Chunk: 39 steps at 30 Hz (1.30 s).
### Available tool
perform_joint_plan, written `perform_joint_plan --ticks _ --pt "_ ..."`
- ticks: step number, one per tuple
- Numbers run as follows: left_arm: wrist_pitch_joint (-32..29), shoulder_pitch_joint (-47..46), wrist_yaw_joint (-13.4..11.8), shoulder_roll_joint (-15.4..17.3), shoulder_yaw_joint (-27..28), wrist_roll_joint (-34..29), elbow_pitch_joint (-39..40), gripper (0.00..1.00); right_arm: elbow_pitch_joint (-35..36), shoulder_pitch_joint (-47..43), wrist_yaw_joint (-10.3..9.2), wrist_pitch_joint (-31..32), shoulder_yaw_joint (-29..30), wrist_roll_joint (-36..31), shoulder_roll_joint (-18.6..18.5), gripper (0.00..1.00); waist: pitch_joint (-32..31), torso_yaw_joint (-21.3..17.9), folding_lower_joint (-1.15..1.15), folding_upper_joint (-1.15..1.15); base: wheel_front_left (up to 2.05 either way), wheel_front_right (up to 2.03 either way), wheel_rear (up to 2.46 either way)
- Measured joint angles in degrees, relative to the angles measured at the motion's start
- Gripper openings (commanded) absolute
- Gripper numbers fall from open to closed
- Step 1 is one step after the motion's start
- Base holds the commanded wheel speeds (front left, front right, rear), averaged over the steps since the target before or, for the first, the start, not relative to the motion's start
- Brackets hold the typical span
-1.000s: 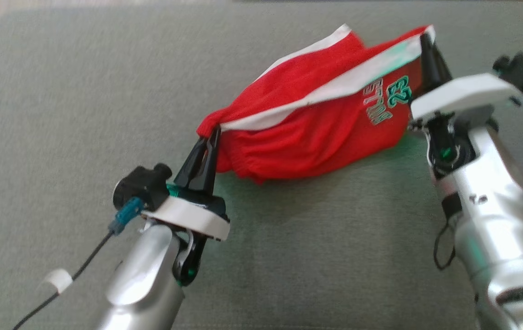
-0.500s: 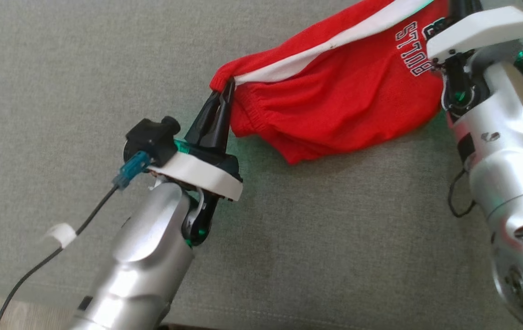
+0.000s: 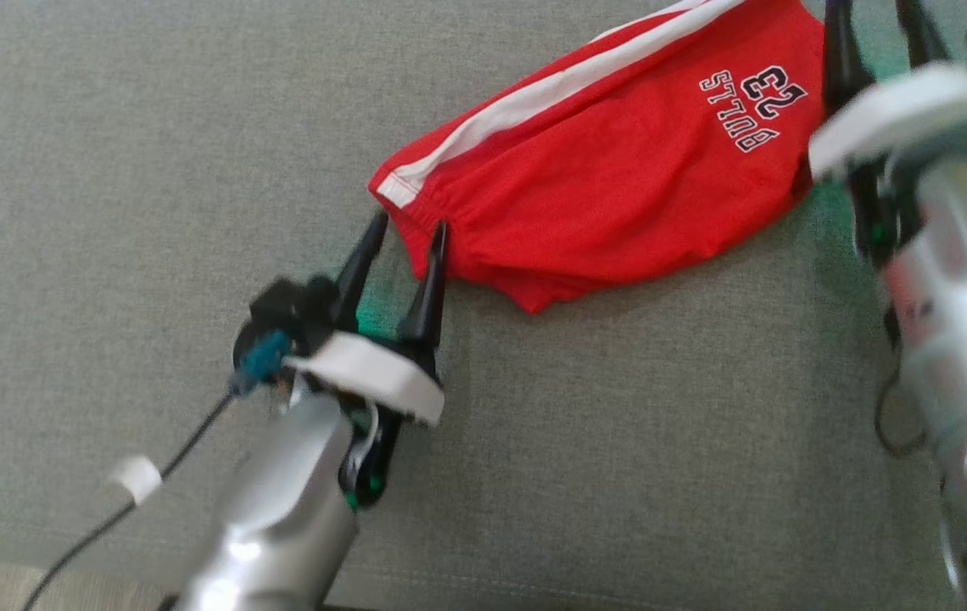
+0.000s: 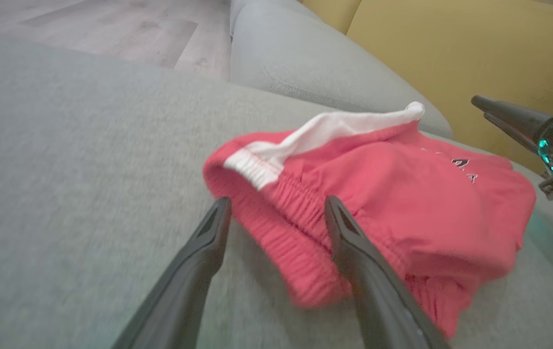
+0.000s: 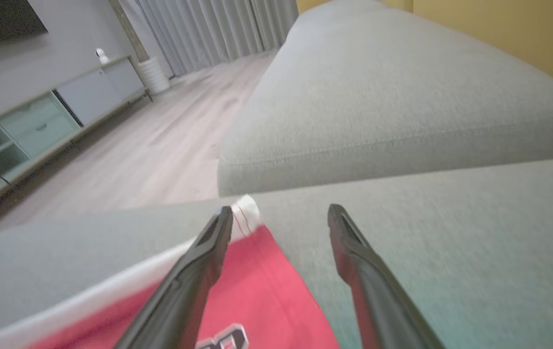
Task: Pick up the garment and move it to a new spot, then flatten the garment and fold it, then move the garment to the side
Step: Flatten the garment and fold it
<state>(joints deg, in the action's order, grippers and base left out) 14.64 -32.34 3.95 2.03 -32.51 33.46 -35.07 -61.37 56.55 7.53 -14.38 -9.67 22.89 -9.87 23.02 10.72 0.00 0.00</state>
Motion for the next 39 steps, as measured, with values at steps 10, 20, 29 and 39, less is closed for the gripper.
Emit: perform_joint_plan --ticks 10,20,29,39 --pt "0.0 6.3 -1.3 0.1 0.9 -0.9 3.3 1.00 -2.9 -6.7 0.00 0.0 4.2 -11.0 -0.5 1.00 -1.7 1.4 0.01 0.00 0.00 0.00 0.00" --pt "0.0 9.5 -2.5 0.1 3.0 -4.4 5.9 1.00 -10.1 -5.4 0.00 0.9 7.1 -16.9 -0.7 0.06 -2.8 3.4 0.01 0.00 0.00 0.00 0.00" --pt "0.0 12.3 -3.7 0.1 6.9 -9.4 7.4 1.00 -10.7 -7.2 0.00 0.5 10.2 -14.0 1.8 0.00 -4.9 2.1 -0.01 0.00 0.00 0.00 0.00" --pt "0.0 19.9 -4.0 0.3 12.5 -14.0 7.6 1.00 0.1 -22.5 0.00 0.2 12.5 -5.1 2.9 0.00 -11.6 -1.7 0.00 0.00 0.00 0.00 0.00"
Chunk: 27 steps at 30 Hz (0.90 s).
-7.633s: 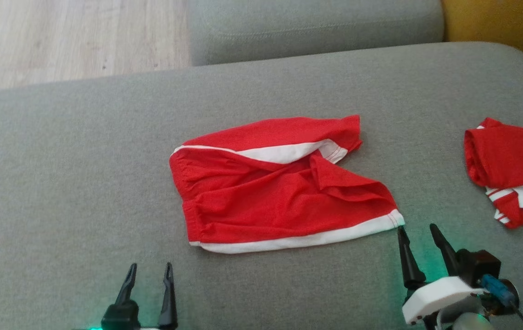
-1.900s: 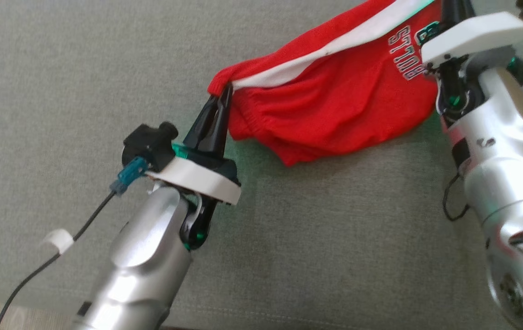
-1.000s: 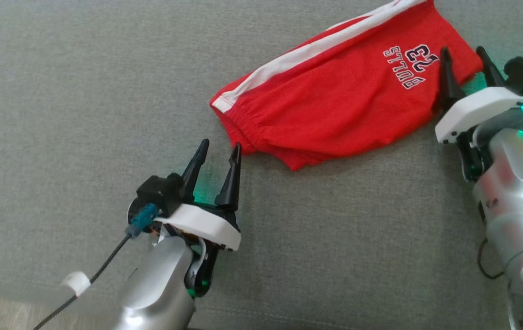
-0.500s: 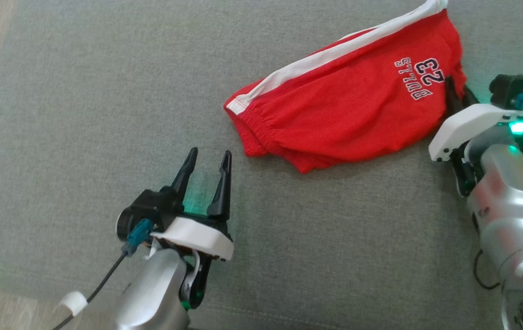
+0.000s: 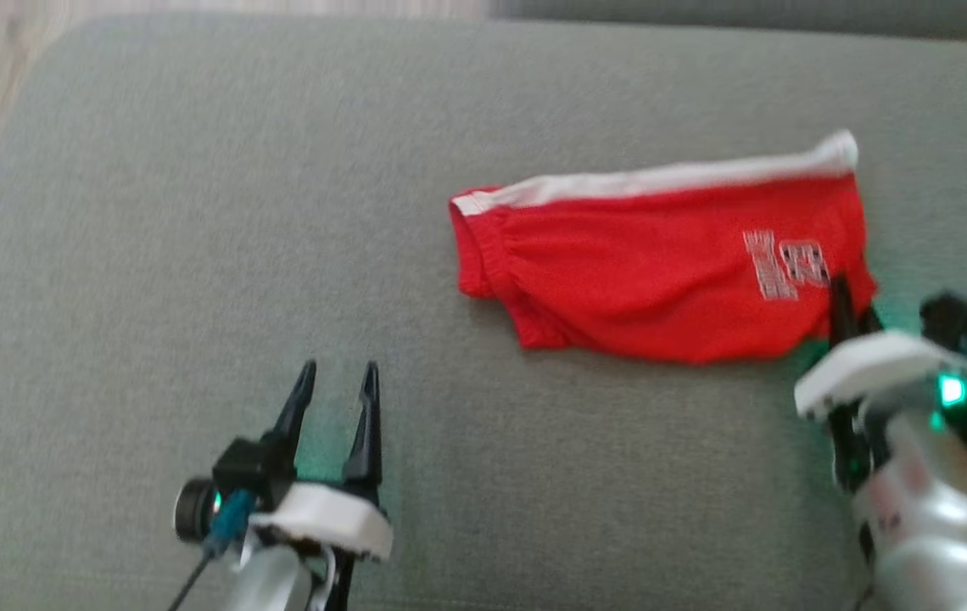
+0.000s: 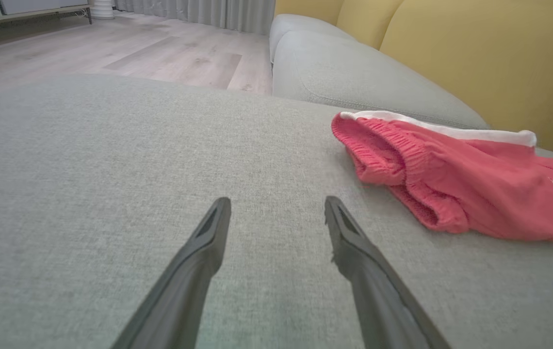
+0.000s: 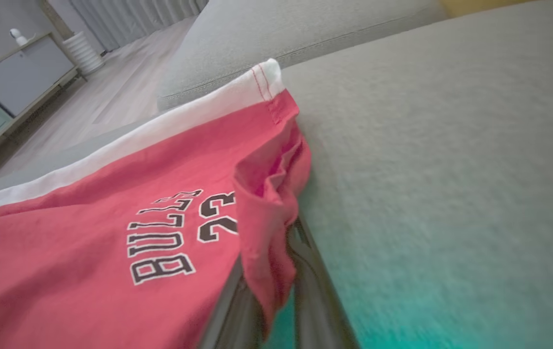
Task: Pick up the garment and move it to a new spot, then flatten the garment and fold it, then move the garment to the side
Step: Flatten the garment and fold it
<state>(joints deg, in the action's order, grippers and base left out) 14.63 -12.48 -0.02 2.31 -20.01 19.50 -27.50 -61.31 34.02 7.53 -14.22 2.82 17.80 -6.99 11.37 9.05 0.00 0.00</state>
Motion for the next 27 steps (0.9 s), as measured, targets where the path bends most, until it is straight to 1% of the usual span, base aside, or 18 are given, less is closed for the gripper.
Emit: perform_joint_plan --ticks 3,6,9,13,16,19,21,22,24,25,26,27 --pt "0.0 2.6 0.0 0.0 0.9 -0.7 0.1 1.00 2.9 -5.0 0.00 0.0 0.0 2.2 0.2 0.00 -2.1 -1.2 0.01 0.00 0.00 0.00 0.00" --pt "0.0 4.4 0.1 0.1 1.5 -0.9 0.1 1.00 5.7 -8.1 0.00 0.0 -0.7 2.3 0.1 0.00 -3.2 -2.3 0.00 0.00 0.00 0.00 0.00" --pt "0.0 4.9 0.5 0.1 1.5 -0.9 0.1 1.00 8.8 -8.7 0.00 0.0 -1.0 2.3 -0.3 0.00 -3.5 -2.4 0.01 0.00 0.00 0.00 0.00" --pt "0.0 4.8 0.6 0.1 1.4 -0.9 0.0 1.00 12.9 -7.6 0.00 0.0 -4.1 1.6 -0.2 0.00 -3.3 -1.5 0.00 0.00 0.00 0.00 0.00" --pt "0.0 4.8 0.6 0.1 1.3 -0.9 0.0 1.00 16.1 -4.9 0.00 -0.1 -9.1 1.3 1.1 0.00 -3.3 -0.4 0.00 0.00 0.00 0.00 0.00" --pt "0.0 4.8 0.6 0.1 0.8 -0.9 -0.1 1.00 18.1 -2.4 0.00 -0.1 -16.6 1.9 2.3 0.00 -3.5 1.1 0.00 0.00 0.00 0.00 0.00" --pt "0.0 4.8 0.6 0.1 0.2 -0.9 -0.1 1.00 18.3 -1.6 0.00 -0.1 -21.6 3.6 3.0 0.00 -3.6 2.3 0.00 0.00 0.00 0.00 0.00" --pt "0.0 4.8 0.6 0.1 -0.5 -0.7 -0.2 1.00 17.2 -1.7 0.00 -0.1 -26.1 5.3 3.1 0.00 -3.8 3.6 0.00 0.00 0.00 0.00 0.00" --pt "0.0 4.8 0.6 0.1 -0.9 -0.6 -0.5 1.00 16.5 -1.9 0.00 -0.1 -31.1 8.7 3.0 0.00 -4.0 4.9 -0.01 0.00 0.00 0.00 0.00" --pt "0.0 4.8 0.6 0.1 -1.1 -0.6 -0.6 1.00 16.4 -1.9 0.00 -0.1 -33.3 10.5 3.0 0.32 -4.1 5.5 0.00 0.00 0.00 0.00 0.00" --pt "0.0 4.8 0.5 0.1 -1.1 -0.6 -0.8 1.00 16.5 -1.9 0.00 -0.1 -35.6 12.6 3.0 0.95 -4.2 6.1 0.00 0.00 0.00 0.00 0.00" --pt "0.0 4.8 0.5 0.1 -1.1 -0.6 -1.1 1.00 16.8 -2.0 0.00 -0.1 -37.2 14.6 3.1 1.00 -4.3 6.5 0.00 0.00 0.00 0.00 0.00"
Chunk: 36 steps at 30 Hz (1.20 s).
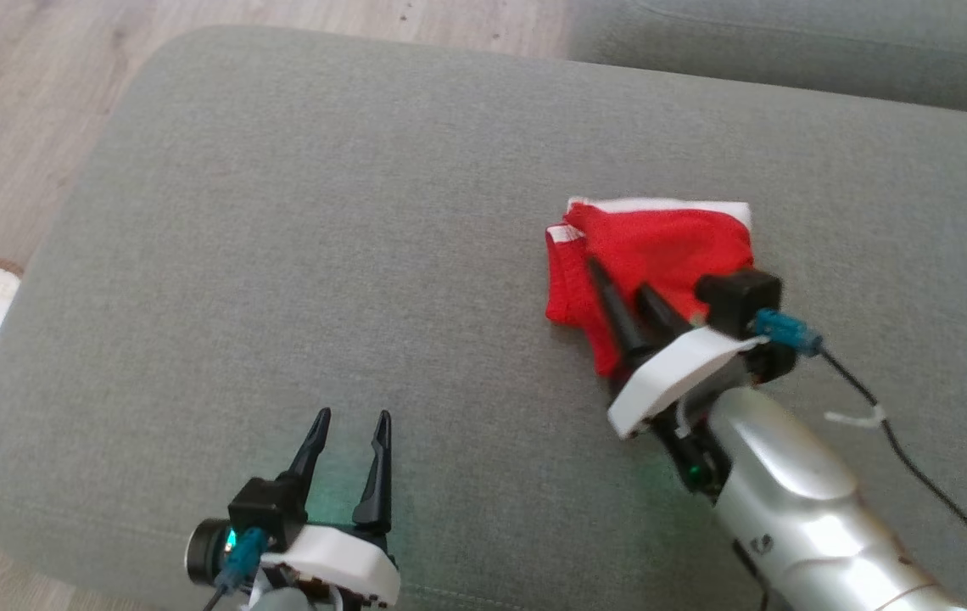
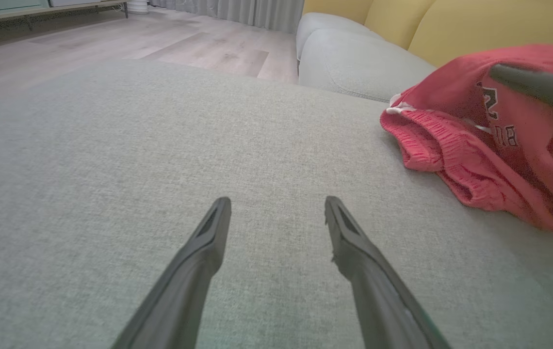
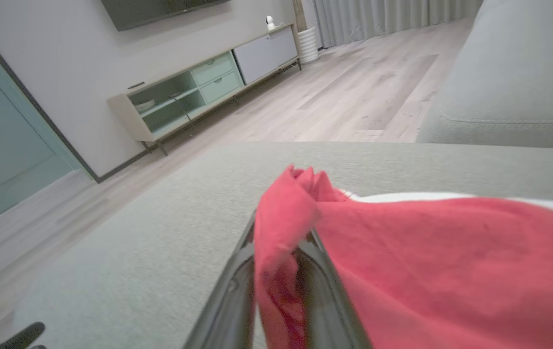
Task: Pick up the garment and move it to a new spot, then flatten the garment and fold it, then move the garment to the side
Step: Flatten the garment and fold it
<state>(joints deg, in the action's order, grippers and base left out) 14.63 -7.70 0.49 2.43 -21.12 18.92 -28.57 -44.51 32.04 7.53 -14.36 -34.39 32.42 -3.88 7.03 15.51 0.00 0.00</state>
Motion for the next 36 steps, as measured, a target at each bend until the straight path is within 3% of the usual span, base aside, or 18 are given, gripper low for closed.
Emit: perform_joint_plan --ticks 4,8,11,17,21,26,36 --pt "0.0 0.0 -0.6 0.1 0.5 -0.6 -0.2 1.00 2.5 -0.2 0.00 0.0 -4.3 4.4 0.1 1.00 -0.3 -0.6 0.00 0.00 0.00 0.00 0.00" --pt "0.0 0.0 -1.1 0.0 1.2 -1.6 0.0 1.00 3.8 -1.5 0.00 0.0 -4.1 4.8 0.1 1.00 -0.4 -2.3 0.00 0.00 0.00 0.00 0.00" --pt "0.0 0.0 -1.9 0.0 2.8 -3.1 0.4 1.00 4.1 -3.4 0.00 0.0 1.1 2.0 0.2 1.00 -0.6 -4.7 0.00 0.00 0.00 0.00 0.00" --pt "0.0 0.1 -4.0 0.0 5.5 -7.5 2.7 1.00 6.3 -8.6 0.00 0.0 18.9 -9.4 -0.4 1.00 -1.3 -10.1 0.00 0.00 0.00 0.00 0.00" --pt "0.0 0.7 -5.0 0.0 7.4 -9.8 3.6 1.00 8.2 -13.6 0.00 0.0 25.7 -15.7 -0.2 1.00 -2.0 -13.3 0.00 0.00 0.00 0.00 0.00" --pt "0.0 4.2 -5.6 0.0 8.4 -11.7 3.8 1.00 9.3 -18.6 0.00 0.0 30.0 -19.3 0.2 1.00 -3.8 -16.1 0.00 0.00 0.00 0.00 0.00" --pt "0.0 9.6 -6.1 0.1 10.3 -13.0 5.5 1.00 9.9 -24.5 0.00 0.0 29.6 -17.8 0.9 1.00 -6.8 -18.1 0.00 0.00 0.00 0.00 0.00"
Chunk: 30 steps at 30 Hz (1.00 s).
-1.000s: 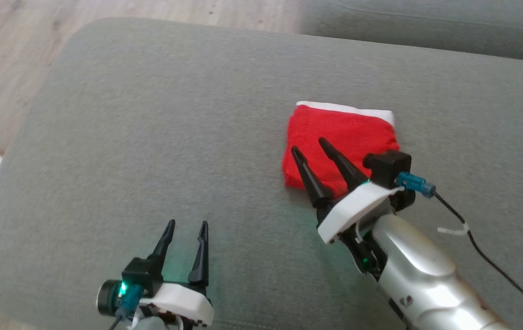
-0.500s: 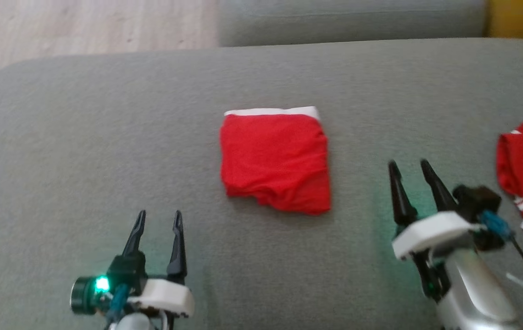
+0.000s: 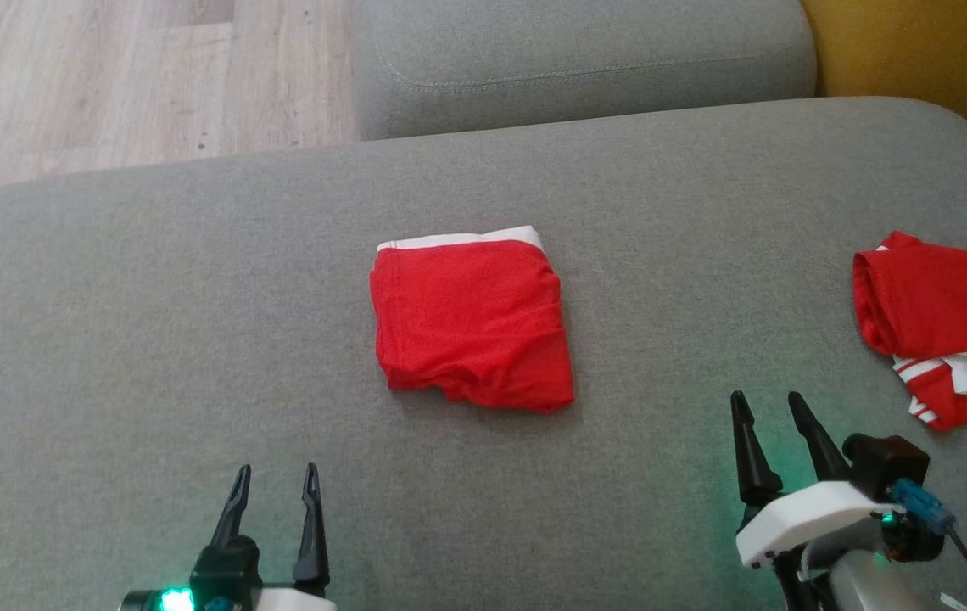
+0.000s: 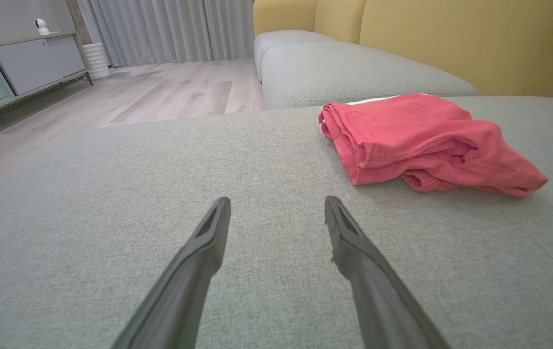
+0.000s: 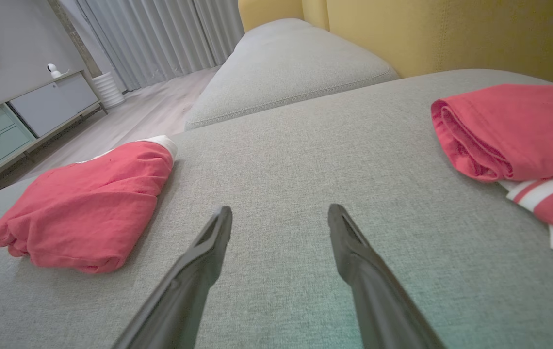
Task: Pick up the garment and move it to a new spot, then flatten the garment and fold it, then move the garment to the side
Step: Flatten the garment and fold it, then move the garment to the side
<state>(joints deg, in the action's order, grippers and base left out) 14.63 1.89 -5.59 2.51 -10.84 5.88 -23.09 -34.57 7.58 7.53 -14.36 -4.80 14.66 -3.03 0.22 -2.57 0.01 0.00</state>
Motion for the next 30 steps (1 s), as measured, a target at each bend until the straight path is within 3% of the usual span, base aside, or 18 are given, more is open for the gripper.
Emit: perform_joint_plan --ticks 7,13,20,27,30 --pt "0.0 0.0 0.1 0.0 -0.6 0.0 0.3 1.00 0.1 0.0 0.00 0.0 -0.7 0.6 0.0 1.00 0.3 1.7 0.00 0.00 0.00 0.00 0.00" --pt "0.0 -1.5 1.1 0.1 -4.8 0.1 0.7 1.00 -2.5 4.7 0.00 0.0 -4.5 2.6 0.0 1.00 3.3 5.1 -0.02 0.00 0.00 0.00 0.00" --pt "0.0 -5.7 1.6 0.1 -9.3 1.4 0.8 1.00 -11.3 20.4 0.00 0.0 -5.5 3.1 -0.1 1.00 8.0 11.9 -0.02 0.00 0.00 0.00 0.00" --pt "0.0 -6.1 1.9 0.1 -10.7 1.9 0.6 1.00 -23.7 23.6 0.00 -0.1 -3.7 2.4 -0.2 1.00 11.4 17.2 -0.02 0.00 0.00 0.00 0.00" --pt "0.0 -7.0 1.7 0.1 -11.2 1.9 0.5 1.00 -25.1 25.2 0.00 -0.8 -7.4 5.4 -1.3 1.00 12.7 18.8 0.00 0.00 0.00 0.00 0.00"
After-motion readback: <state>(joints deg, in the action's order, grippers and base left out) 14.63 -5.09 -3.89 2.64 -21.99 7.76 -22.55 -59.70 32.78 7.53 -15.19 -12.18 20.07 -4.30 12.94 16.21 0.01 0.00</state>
